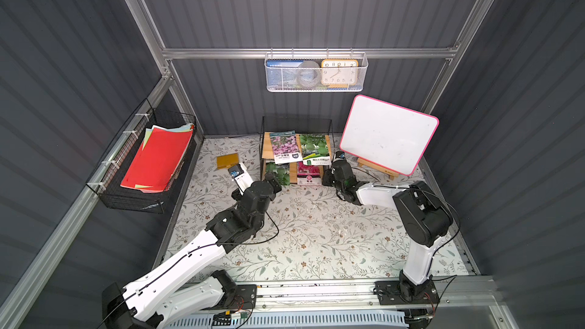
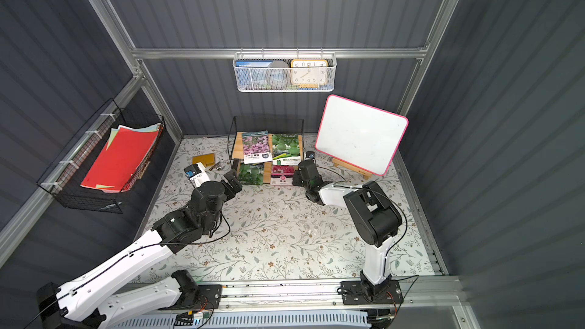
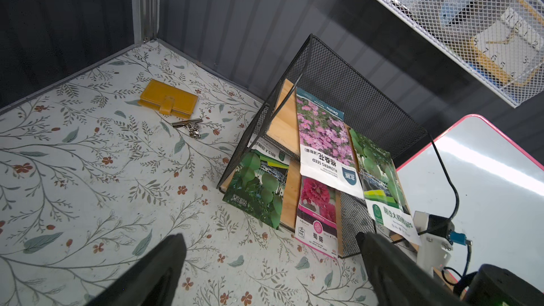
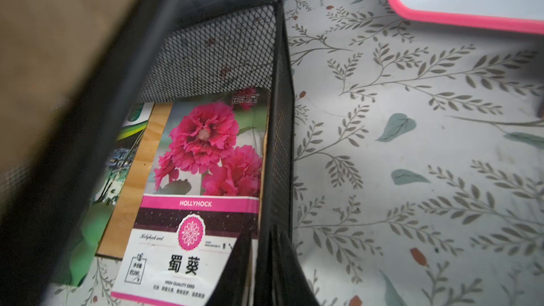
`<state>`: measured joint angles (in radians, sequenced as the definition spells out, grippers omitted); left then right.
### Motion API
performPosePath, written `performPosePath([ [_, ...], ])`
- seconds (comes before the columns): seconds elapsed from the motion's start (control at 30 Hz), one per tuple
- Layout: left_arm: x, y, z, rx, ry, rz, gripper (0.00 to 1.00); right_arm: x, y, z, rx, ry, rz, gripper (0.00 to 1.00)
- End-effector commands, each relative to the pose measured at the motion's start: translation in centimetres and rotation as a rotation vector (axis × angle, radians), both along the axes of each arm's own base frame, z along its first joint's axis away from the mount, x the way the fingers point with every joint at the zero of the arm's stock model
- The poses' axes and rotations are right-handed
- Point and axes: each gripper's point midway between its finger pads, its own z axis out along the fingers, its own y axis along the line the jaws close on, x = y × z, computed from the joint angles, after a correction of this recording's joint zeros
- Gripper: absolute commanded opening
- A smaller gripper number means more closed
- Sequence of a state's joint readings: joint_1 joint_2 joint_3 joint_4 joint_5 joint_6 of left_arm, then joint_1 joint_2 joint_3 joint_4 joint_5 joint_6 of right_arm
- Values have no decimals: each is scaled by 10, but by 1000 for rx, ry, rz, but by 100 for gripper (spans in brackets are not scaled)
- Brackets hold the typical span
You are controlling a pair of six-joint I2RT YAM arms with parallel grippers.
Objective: Take the seed bag off the shelf
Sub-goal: Move the shelf to the center of the board.
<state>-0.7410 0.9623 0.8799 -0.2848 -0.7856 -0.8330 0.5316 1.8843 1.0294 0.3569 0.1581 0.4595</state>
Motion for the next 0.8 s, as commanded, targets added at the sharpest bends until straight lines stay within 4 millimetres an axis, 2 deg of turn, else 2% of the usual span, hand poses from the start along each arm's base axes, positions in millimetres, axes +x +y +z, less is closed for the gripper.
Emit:
performPosePath([
  [0.0, -6, 9, 7, 19, -8, 21, 100, -24, 12, -29, 63, 170, 13, 0],
  [0.27, -8, 11, 4, 18, -6, 22, 100, -24, 13, -26, -29, 152, 84, 0],
  [0.5, -7, 10, 2, 20, -1, 25, 100, -22, 23, -21, -75, 144, 170, 0],
  [0.77, -5, 9, 1, 24, 11, 26, 100, -20, 21, -19, -146, 125, 209, 0],
])
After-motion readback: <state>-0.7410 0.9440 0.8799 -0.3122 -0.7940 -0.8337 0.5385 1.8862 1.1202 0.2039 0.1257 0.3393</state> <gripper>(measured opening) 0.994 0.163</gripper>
